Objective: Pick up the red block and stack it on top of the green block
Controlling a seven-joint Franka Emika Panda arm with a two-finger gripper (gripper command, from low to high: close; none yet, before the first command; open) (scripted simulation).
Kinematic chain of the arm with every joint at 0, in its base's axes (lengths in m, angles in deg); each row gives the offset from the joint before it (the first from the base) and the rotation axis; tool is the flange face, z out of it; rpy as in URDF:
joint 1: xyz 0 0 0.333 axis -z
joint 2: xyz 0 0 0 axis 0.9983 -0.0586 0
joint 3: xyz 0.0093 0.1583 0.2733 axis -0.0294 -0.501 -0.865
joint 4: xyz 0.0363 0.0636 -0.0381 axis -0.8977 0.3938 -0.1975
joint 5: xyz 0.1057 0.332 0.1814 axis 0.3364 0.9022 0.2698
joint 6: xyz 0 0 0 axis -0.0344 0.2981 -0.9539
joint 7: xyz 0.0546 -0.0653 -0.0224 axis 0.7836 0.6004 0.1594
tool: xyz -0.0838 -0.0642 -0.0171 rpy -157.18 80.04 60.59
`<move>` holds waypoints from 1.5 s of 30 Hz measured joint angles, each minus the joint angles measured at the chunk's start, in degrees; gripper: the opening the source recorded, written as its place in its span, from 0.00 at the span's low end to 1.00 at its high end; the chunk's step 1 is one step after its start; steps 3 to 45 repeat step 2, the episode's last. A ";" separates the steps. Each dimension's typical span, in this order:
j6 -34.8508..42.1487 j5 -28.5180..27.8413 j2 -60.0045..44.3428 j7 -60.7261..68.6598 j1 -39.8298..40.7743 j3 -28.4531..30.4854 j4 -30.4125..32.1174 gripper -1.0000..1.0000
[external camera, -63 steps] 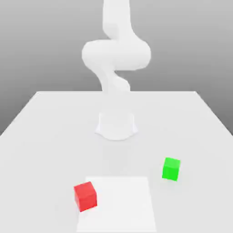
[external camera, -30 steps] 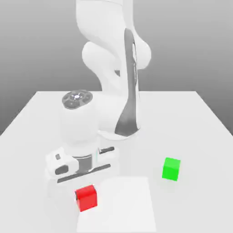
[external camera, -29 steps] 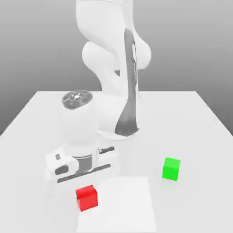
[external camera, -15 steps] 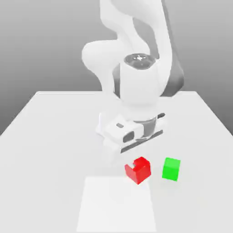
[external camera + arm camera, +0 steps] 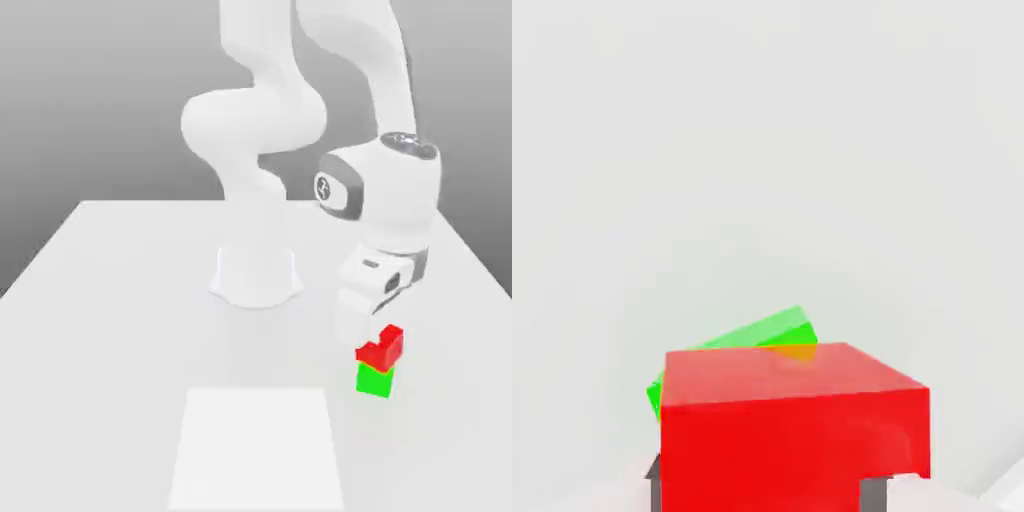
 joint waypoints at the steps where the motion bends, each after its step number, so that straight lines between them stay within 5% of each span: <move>1: 0.00 0.00 0.00 0.00 -0.33 0.00 0.00 1.00; 45: 0.00 0.00 0.00 0.00 -0.66 0.00 0.00 1.00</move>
